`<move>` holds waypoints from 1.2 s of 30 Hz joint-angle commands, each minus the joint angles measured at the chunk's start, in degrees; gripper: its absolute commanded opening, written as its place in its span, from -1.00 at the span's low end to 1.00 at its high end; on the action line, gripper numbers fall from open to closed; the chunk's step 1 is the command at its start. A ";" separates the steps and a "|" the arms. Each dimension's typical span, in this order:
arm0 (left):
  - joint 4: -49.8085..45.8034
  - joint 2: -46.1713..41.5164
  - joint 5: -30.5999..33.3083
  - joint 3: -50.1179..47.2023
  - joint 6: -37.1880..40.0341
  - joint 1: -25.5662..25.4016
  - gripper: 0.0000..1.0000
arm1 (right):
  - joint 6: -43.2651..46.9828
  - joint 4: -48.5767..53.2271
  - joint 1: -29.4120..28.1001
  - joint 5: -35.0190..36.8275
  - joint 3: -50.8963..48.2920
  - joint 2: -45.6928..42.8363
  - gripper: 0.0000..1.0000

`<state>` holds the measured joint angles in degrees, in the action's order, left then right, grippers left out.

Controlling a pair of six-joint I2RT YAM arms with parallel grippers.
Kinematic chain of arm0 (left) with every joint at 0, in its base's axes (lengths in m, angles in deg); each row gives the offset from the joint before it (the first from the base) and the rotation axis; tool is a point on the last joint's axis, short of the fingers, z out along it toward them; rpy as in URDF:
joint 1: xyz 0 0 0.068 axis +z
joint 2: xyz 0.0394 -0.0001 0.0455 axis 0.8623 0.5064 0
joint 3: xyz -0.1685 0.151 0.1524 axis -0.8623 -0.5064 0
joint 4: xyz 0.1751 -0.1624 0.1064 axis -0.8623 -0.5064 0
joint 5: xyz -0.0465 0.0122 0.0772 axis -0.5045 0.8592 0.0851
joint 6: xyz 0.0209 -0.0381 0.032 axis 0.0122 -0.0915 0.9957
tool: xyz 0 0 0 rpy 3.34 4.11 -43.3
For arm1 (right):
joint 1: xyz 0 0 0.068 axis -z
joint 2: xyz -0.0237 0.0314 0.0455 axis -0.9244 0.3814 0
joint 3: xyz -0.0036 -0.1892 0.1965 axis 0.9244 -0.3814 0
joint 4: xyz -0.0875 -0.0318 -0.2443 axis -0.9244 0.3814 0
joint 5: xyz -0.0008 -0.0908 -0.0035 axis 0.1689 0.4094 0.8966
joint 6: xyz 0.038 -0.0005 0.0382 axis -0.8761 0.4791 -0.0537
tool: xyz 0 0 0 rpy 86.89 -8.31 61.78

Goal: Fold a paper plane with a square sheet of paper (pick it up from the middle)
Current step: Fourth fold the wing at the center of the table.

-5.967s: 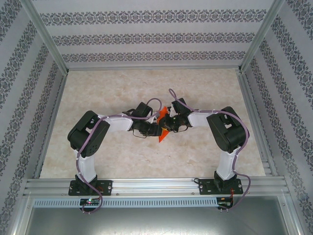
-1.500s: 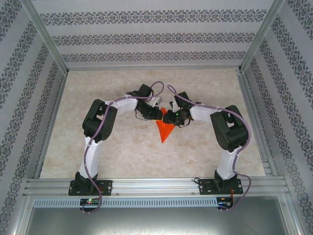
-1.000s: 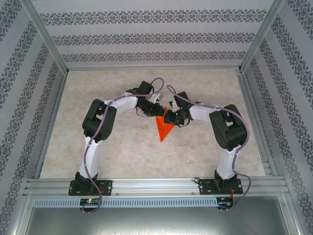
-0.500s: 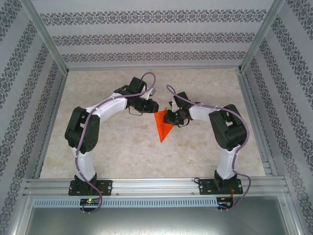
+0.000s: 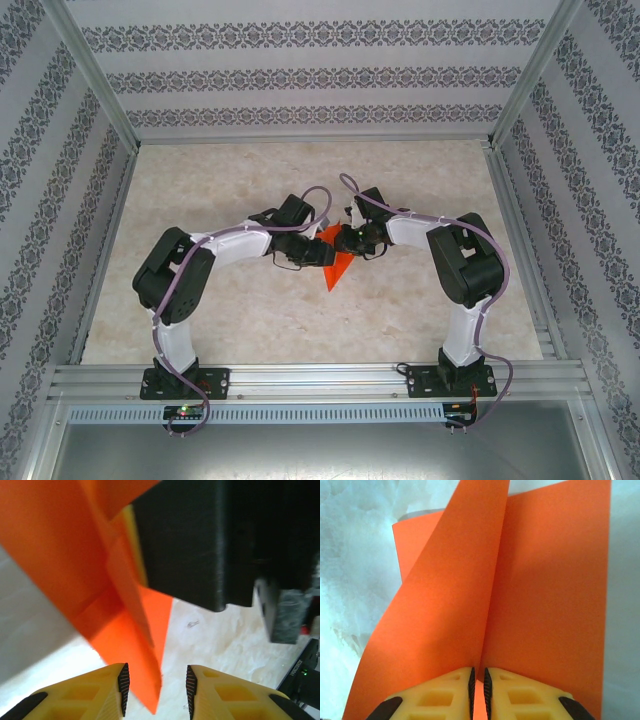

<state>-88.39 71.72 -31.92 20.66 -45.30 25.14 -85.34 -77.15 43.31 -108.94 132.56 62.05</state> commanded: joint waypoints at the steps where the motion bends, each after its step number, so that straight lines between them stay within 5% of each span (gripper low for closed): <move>1: 3.42 1.28 1.32 -0.23 -2.19 -1.24 -0.21 | -0.06 3.07 -1.13 2.44 -0.64 2.88 -0.65; 11: 3.06 5.30 3.55 0.87 -1.52 -2.52 -0.23 | -0.22 2.67 -0.93 2.36 -1.40 2.40 -0.66; 25: -0.33 4.78 6.09 1.32 1.26 -2.24 -0.55 | -0.19 2.22 -0.51 2.09 -2.61 2.26 -0.67; 36: 1.07 5.34 2.29 0.01 2.05 -0.16 -0.70 | -0.36 1.72 -0.29 1.85 -3.26 0.78 -0.67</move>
<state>-86.71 76.83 -28.14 20.80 -44.97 23.90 -85.39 -79.08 43.07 -109.23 131.51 61.86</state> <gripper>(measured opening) 0.155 0.165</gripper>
